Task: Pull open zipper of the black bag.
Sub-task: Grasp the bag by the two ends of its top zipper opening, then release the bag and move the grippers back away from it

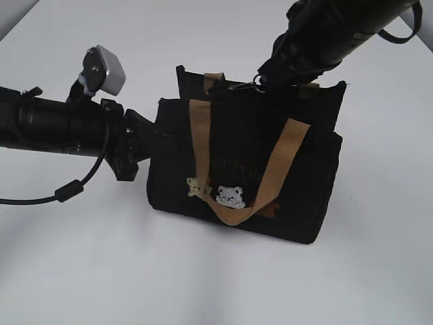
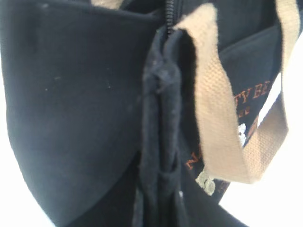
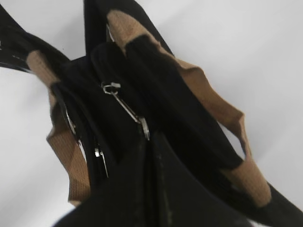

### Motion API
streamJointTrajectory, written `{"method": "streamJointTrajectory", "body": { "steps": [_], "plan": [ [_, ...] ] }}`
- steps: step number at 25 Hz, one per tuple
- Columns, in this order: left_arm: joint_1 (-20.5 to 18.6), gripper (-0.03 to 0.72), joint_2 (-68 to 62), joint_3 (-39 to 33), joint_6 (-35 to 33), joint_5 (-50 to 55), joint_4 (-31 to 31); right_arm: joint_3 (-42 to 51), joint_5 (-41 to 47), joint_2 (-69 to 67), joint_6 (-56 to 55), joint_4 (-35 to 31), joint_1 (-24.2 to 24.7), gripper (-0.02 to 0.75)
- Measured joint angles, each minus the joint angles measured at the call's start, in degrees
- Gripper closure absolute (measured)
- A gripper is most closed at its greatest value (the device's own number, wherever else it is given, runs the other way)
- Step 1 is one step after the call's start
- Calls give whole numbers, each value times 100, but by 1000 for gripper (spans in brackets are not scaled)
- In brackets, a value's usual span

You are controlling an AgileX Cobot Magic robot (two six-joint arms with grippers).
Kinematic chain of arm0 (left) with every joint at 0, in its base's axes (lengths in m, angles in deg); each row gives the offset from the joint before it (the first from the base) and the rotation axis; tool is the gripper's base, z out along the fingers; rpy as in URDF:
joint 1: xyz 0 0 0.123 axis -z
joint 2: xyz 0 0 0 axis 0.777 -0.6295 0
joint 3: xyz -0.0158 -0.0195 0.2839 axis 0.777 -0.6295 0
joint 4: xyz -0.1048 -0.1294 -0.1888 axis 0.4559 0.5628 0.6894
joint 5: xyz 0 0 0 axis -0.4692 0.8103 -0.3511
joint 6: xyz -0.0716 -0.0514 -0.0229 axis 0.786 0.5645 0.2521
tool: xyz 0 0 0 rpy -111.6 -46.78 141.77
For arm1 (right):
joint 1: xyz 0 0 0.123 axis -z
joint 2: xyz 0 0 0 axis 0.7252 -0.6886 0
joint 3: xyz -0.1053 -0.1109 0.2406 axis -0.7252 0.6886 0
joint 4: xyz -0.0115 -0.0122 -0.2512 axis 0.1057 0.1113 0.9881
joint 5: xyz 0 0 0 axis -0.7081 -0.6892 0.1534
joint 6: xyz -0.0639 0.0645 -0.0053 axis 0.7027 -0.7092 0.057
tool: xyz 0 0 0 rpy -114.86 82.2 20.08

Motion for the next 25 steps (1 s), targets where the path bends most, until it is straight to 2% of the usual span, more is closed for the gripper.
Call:
{"method": "streamJointTrajectory", "body": {
  "steps": [7,9,12,13,15,17,19,21,25],
  "plan": [
    [-6,631,-5,-5,149,-141,-17,-5,1736,102,-281,191,897,738],
    [-17,631,-5,-5,274,-179,-29,-5,2041,113,-443,265,1105,738],
    [-19,629,-5,-5,631,-236,-34,-5,2085,139,-518,271,1151,729],
    [-23,610,9,-5,877,-282,-34,-5,2085,139,-518,193,1141,702],
    [-30,507,105,-11,1469,-427,-61,-5,2085,139,-518,18,1141,604],
    [-42,352,339,-11,2349,-601,-411,-5,2149,158,-518,-108,1141,470],
    [-55,269,678,-11,3408,-751,-1036,-5,2300,184,-524,-182,1141,389],
    [-55,263,1042,-11,4765,-919,-1965,-5,2467,207,-619,-254,1141,360],
    [-55,349,1868,-28,7545,-1207,-4036,36,2510,341,-1148,-284,1141,365]
  ]
}}
